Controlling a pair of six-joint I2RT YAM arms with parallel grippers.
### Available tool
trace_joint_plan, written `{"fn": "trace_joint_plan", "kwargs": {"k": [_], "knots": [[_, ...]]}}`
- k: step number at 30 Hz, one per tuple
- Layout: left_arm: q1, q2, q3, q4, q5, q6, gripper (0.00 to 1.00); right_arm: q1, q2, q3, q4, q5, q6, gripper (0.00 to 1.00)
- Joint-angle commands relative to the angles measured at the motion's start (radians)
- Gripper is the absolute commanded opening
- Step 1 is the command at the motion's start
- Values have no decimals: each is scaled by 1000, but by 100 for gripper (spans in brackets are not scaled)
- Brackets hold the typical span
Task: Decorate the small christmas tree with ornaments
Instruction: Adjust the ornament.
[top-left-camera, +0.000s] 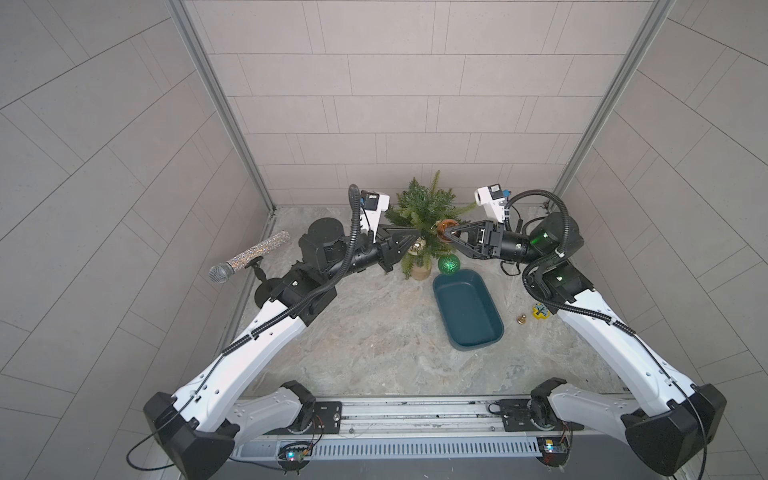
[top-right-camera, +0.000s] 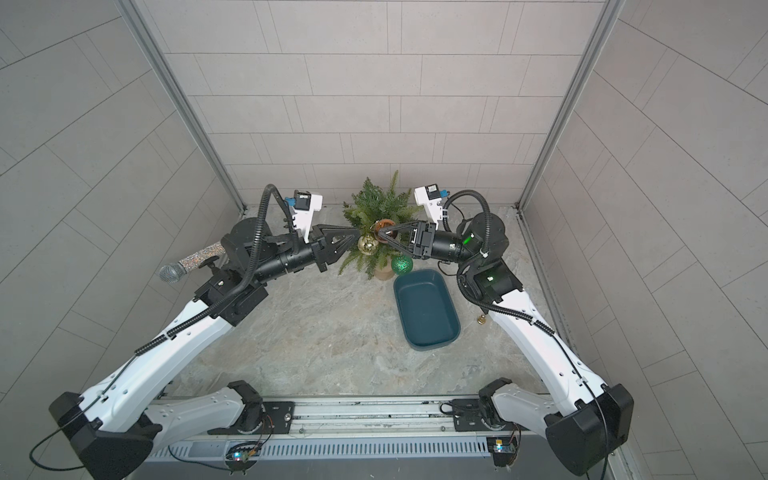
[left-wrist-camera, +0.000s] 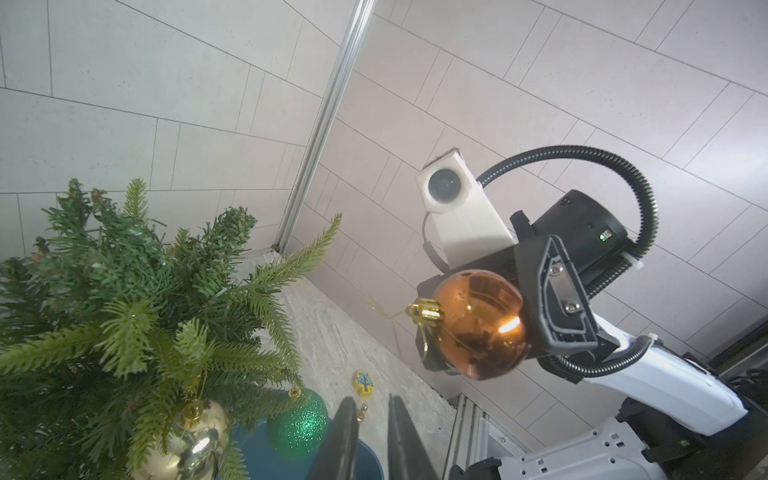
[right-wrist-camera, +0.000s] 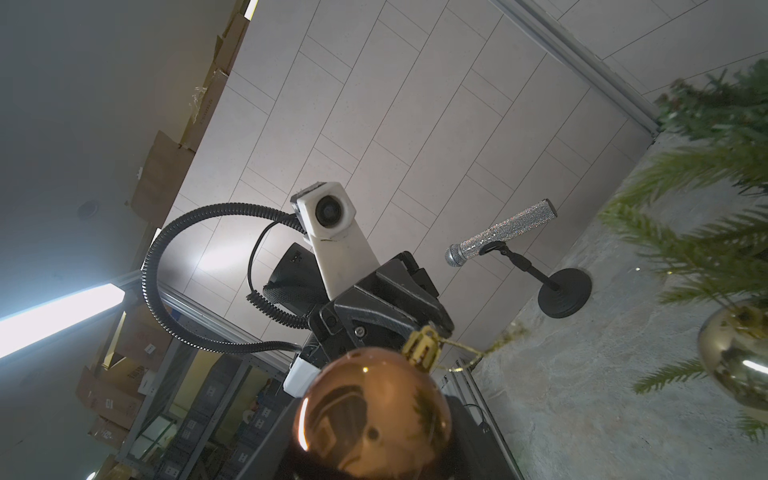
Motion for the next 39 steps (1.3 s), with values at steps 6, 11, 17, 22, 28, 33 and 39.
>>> {"fn": "trace_joint_plan", "kwargs": {"k": [6,11,17,22,28,33,39], "knots": [[5,57,82,38,69,-11,37,-33,-13,36,-19,-10,-18,47],[5,73,93,43,63,-23,37,-122,-24,43,-29,-15,-11,47],[4,62,73,31,42,-31,42,-192,-19,58,-11,-24,7,47],[4,41,54,11,25,-23,43,-243,-15,45,25,-34,36,47],[5,13,22,1,18,-23,44,-305,-19,36,49,-42,57,47],[5,-5,5,-15,10,-14,45,-325,8,46,113,-57,101,47],[7,-14,0,-33,2,3,45,-337,48,42,225,-60,185,47]]}}
